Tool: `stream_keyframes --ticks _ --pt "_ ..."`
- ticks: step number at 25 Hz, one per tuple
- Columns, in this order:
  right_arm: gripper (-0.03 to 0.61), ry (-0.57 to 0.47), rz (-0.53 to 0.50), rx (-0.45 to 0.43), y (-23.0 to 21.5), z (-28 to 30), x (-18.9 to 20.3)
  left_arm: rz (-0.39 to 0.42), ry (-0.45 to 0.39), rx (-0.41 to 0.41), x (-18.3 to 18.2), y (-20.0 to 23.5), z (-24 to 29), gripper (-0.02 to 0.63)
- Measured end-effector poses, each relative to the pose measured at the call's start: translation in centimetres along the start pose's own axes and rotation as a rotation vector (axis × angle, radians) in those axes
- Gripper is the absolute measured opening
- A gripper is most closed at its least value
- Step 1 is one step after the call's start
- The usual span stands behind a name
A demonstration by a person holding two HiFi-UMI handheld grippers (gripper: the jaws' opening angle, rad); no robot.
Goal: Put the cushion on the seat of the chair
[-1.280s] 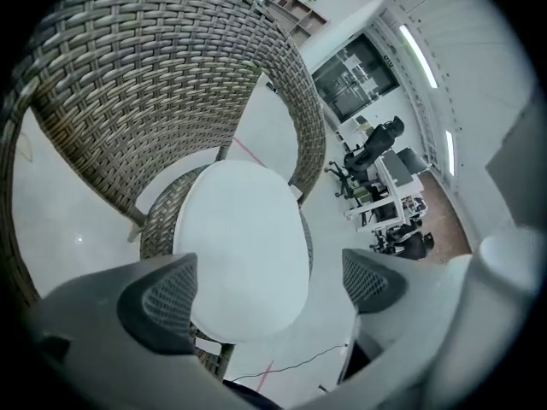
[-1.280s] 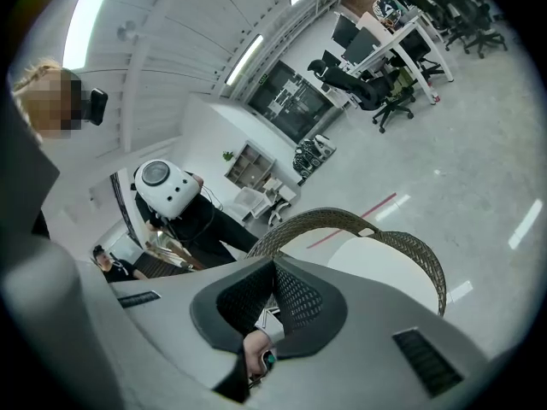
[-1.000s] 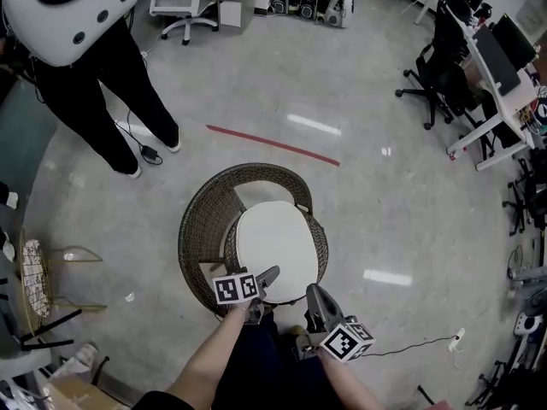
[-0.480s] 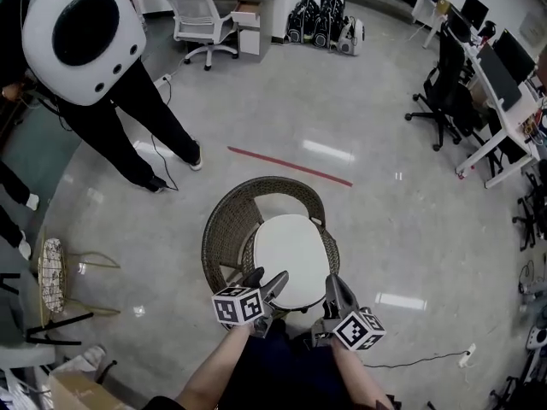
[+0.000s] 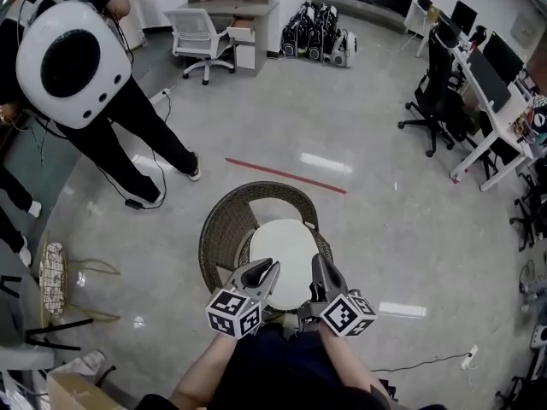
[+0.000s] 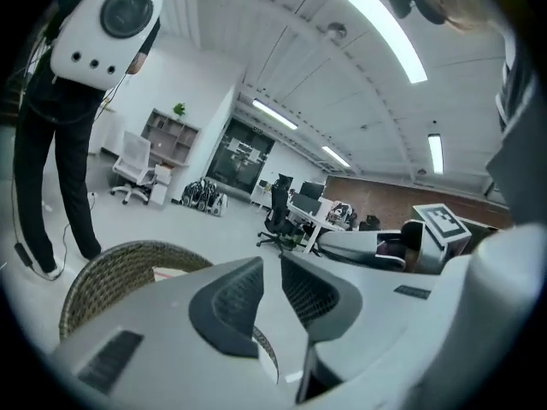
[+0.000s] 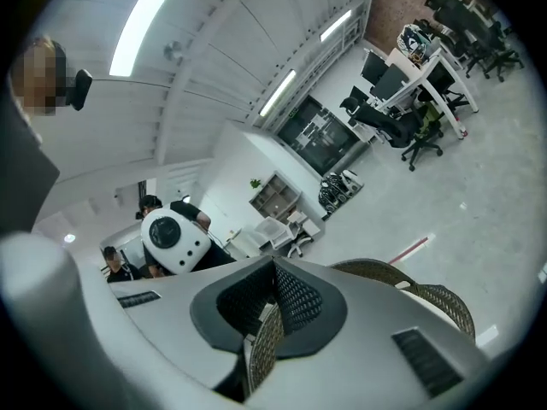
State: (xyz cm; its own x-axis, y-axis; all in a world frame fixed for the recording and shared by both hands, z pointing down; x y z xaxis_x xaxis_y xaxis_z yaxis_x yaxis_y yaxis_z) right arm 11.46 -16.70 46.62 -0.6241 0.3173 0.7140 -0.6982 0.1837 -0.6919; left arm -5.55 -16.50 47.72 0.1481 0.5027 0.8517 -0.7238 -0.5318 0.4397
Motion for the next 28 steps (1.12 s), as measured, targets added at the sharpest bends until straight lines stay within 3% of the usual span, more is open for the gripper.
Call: stream_keyframes --ticks 4,9,15,28 --pt "0.026 -0.008 -0.071 -0.034 1.4 0.0 -0.5 0.046 -0.075 0.083 -2.5 -2.4 -0.4 -0.002" --pt "0.025 0.002 -0.116 -0.04 1.4 -0.5 -0.5 0.073 -0.079 0.087 -3.7 -3.6 0.1 -0.003" --pt "0.023 0.013 -0.25 -0.061 2.6 -1.0 -0.6 0.095 -0.057 0.057 -2.7 -3.8 0.6 -0.003" --pt "0.021 0.033 -0.238 -0.081 3.0 -1.7 0.0 0.076 -0.03 0.022 -2.0 -3.3 0.1 -0.003"
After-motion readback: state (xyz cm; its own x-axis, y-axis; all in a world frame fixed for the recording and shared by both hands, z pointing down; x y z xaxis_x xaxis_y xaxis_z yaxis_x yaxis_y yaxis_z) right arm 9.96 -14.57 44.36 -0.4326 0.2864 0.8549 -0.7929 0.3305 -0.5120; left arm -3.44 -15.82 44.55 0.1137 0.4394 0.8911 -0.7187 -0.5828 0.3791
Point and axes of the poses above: the fingertips, and each gripper's own axes: z forward along the fingers, y to its left, x out of its underside, the point moved 6 cm from there along -z, backward along the fingers, and after that the axes turned 2 degrees about -z, right-handed, at the moved point
